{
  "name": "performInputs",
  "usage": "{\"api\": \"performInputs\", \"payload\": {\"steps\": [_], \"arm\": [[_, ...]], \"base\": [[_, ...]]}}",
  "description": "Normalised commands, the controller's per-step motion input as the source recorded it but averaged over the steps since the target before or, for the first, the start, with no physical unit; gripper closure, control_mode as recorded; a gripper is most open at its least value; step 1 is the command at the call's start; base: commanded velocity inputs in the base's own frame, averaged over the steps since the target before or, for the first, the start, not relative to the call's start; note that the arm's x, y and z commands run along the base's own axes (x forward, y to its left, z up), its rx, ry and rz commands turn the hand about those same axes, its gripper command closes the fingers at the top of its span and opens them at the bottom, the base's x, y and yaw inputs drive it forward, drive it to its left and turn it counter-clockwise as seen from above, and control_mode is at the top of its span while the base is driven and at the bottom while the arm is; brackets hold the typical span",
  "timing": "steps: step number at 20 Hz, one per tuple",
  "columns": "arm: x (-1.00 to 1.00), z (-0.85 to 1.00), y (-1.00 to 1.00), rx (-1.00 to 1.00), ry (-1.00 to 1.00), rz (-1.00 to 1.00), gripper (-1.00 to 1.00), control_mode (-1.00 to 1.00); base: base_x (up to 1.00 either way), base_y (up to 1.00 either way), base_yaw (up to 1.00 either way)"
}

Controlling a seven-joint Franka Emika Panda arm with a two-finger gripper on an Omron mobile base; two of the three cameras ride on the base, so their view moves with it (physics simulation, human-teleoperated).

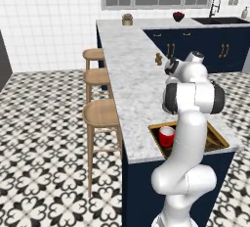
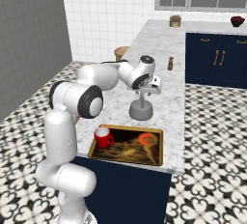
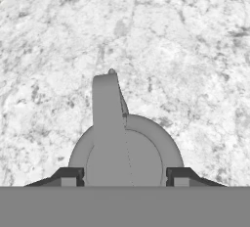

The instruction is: Pick the kettle from the counter and place it on the tray. Then pick the mug from the cabinet and place it on the tray. Then close the cabinet doors.

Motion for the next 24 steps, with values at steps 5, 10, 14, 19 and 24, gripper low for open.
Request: {"api": "performInputs", "payload": {"steps": [5, 10, 14, 19, 24], "arm": [[-0.17, -0.32, 0.0, 0.0, 0.0, 0.0, 1.0, -1.0], [-0.24, -0.02, -0.05, 0.04, -0.02, 0.01, 1.0, -1.0], [-0.16, 0.49, -0.08, 0.08, -0.13, 0.1, 1.0, -1.0], [-0.39, 0.54, -0.19, 0.06, -0.09, 0.07, 1.0, -1.0], [-0.64, 0.25, -0.22, 0.0, 0.0, 0.0, 1.0, -1.0]], "base": [[0.0, 0.0, 0.0], [0.0, 0.0, 0.0], [0.0, 0.0, 0.0], [0.0, 0.0, 0.0], [0.0, 0.0, 0.0]]}}
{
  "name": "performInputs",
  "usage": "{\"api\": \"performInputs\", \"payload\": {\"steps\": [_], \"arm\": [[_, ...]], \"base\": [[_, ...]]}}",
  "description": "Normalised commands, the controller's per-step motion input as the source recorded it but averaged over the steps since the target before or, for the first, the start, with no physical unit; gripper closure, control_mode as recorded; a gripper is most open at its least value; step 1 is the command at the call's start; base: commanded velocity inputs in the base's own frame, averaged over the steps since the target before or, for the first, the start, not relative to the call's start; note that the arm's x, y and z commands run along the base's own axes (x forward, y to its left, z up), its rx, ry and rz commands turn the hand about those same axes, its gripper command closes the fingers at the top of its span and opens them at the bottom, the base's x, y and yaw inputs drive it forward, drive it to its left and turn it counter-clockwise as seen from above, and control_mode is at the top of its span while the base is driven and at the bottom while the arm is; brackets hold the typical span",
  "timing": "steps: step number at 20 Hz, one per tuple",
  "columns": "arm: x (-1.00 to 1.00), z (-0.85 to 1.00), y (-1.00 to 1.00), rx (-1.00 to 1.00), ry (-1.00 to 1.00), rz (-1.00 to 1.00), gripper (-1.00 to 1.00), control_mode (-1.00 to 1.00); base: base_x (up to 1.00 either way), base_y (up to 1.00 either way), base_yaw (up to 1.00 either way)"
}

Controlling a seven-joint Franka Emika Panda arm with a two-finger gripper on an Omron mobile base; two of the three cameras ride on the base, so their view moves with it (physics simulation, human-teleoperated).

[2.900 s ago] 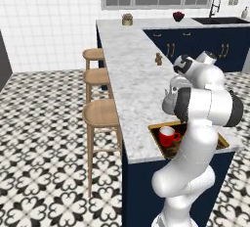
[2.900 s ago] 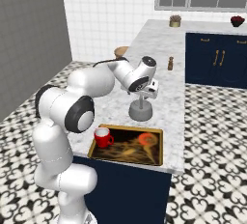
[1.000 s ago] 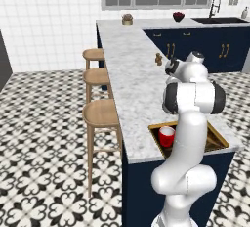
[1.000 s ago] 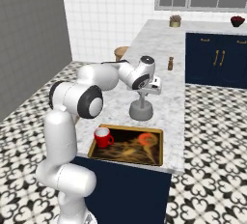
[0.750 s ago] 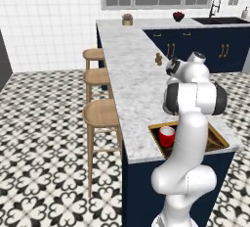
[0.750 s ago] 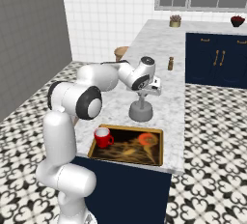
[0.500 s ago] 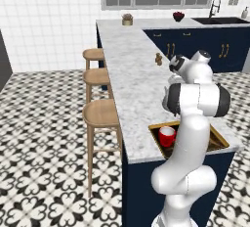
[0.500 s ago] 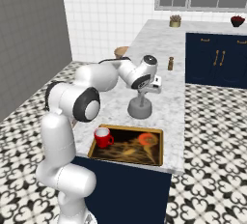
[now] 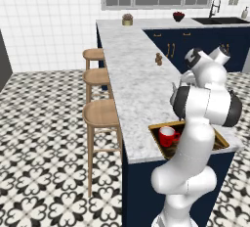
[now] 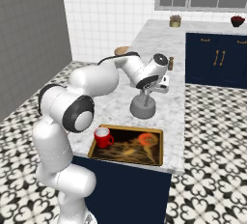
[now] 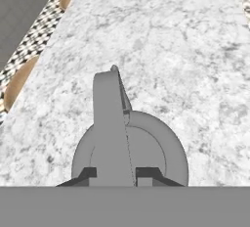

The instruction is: Pick the kettle from the counter and place it on the tray. Then pick the mug from the cabinet and place it on the tray. Then close the cabinet doors.

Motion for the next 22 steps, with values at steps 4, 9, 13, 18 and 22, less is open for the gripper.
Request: {"api": "performInputs", "payload": {"steps": [4, 9, 13, 18, 22], "arm": [[-0.7, 0.05, -0.06, 0.0, 0.0, -0.01, 1.0, -1.0], [-0.75, 0.0, 0.0, 0.0, 0.0, -0.02, 1.0, -1.0], [-0.45, -0.05, -0.11, -0.08, 0.01, -0.07, 1.0, -1.0], [-0.34, -0.12, -0.01, -0.07, 0.01, -0.07, 1.0, -1.0], [-0.4, -0.16, 0.02, 0.0, 0.13, -0.06, 1.0, -1.0]], "base": [[0.0, 0.0, 0.0], [0.0, 0.0, 0.0], [0.0, 0.0, 0.0], [0.0, 0.0, 0.0], [0.0, 0.0, 0.0]]}}
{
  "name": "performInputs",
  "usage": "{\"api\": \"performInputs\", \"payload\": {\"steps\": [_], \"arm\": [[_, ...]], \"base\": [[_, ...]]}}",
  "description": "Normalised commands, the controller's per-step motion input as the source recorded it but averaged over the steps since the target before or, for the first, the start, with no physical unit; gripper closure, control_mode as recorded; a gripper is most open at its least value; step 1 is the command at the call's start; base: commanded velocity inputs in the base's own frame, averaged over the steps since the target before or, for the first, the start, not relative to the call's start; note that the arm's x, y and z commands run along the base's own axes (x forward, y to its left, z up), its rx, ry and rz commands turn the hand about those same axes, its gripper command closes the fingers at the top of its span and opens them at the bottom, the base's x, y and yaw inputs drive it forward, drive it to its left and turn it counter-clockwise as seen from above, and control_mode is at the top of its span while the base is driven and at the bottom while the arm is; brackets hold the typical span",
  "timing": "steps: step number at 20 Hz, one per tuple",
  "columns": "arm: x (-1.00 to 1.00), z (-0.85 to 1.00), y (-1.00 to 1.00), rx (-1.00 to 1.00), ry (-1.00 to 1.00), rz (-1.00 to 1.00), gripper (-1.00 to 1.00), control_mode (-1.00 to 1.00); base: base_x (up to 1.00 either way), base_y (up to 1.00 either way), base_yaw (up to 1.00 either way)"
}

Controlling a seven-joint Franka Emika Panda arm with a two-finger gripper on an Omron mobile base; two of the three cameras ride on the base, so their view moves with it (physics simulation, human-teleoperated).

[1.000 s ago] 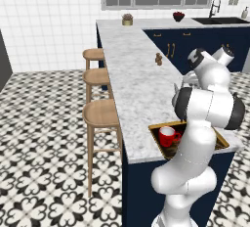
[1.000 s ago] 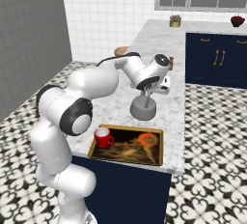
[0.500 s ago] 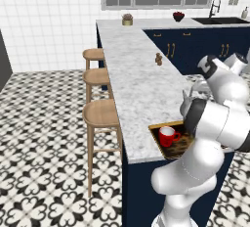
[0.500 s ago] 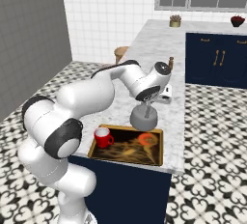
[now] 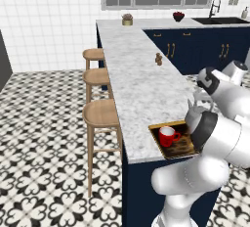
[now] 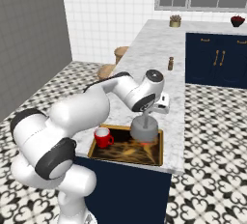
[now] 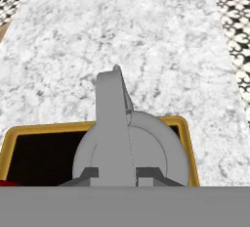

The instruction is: Pick the kettle from the counter and place it on the tray. Then pick the mug from the cabinet and place it on the tray. Then close the cabinet doors.

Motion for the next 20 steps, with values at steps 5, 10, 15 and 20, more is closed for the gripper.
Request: {"api": "performInputs", "payload": {"steps": [5, 10, 15, 20], "arm": [[-0.21, -0.19, 0.0, 0.0, 0.11, -0.03, 1.0, -1.0], [-0.07, -0.26, 0.07, 0.0, 0.03, -0.01, 1.0, -1.0], [-0.02, -0.24, 0.08, 0.01, 0.0, 0.0, 1.0, -1.0], [-0.02, -0.28, 0.01, 0.02, 0.0, 0.0, 1.0, -1.0]], "base": [[0.0, 0.0, 0.0], [0.0, 0.0, 0.0], [0.0, 0.0, 0.0], [0.0, 0.0, 0.0]]}}
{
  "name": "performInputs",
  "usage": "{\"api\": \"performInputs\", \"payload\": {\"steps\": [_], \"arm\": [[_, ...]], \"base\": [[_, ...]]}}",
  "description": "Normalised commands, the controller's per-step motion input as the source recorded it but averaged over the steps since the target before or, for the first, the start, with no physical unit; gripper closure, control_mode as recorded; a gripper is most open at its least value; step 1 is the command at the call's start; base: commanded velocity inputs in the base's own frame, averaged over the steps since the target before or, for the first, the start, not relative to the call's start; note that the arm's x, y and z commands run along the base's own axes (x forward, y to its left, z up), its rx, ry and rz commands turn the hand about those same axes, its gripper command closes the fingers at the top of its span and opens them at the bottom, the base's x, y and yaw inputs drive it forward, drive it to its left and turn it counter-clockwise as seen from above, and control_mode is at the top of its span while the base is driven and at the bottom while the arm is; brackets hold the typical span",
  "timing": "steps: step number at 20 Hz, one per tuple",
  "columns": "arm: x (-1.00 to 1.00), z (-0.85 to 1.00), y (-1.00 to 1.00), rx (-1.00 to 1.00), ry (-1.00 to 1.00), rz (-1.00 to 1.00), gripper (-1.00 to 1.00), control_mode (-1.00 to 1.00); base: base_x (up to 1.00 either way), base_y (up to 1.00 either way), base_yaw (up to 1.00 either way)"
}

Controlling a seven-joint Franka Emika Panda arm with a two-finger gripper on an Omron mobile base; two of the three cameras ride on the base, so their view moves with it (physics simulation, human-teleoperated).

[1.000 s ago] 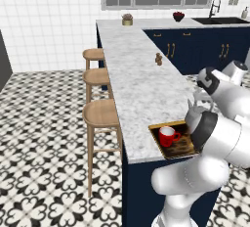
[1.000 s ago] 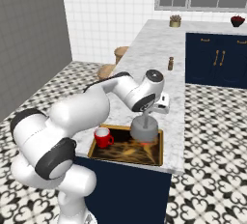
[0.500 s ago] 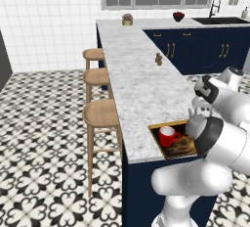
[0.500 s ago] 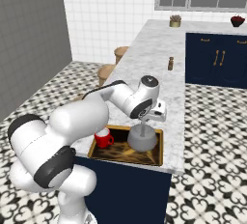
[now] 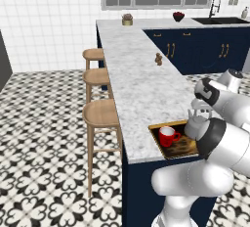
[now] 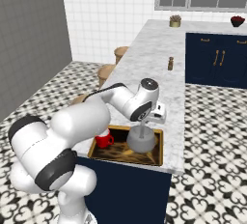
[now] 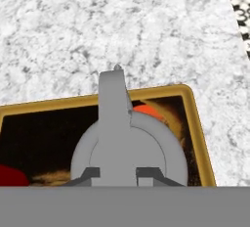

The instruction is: Pick the kettle from the counter and place it on the tray. Then pick the mug from the cabinet and place it on the tray. Then close the cabinet doors.

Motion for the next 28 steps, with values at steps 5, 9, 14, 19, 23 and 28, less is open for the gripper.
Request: {"api": "performInputs", "payload": {"steps": [5, 9, 14, 19, 23, 28], "arm": [[-0.21, -0.21, 0.03, 0.02, 0.02, 0.0, 1.0, -1.0], [-0.23, -0.09, 0.14, 0.0, 0.01, 0.0, -1.0, -1.0], [-0.09, 0.02, 0.04, 0.0, 0.0, 0.0, -1.0, -1.0], [-0.07, 0.14, 0.0, 0.0, -0.02, 0.0, -1.0, -1.0], [-0.08, 0.43, 0.0, 0.0, -0.06, 0.0, -1.0, -1.0], [-0.38, 0.4, 0.03, 0.0, -0.28, -0.02, -1.0, -1.0]], "base": [[0.0, 0.0, 0.0], [0.0, 0.0, 0.0], [0.0, 0.0, 0.0], [0.0, 0.0, 0.0], [0.0, 0.0, 0.0], [0.0, 0.0, 0.0]]}}
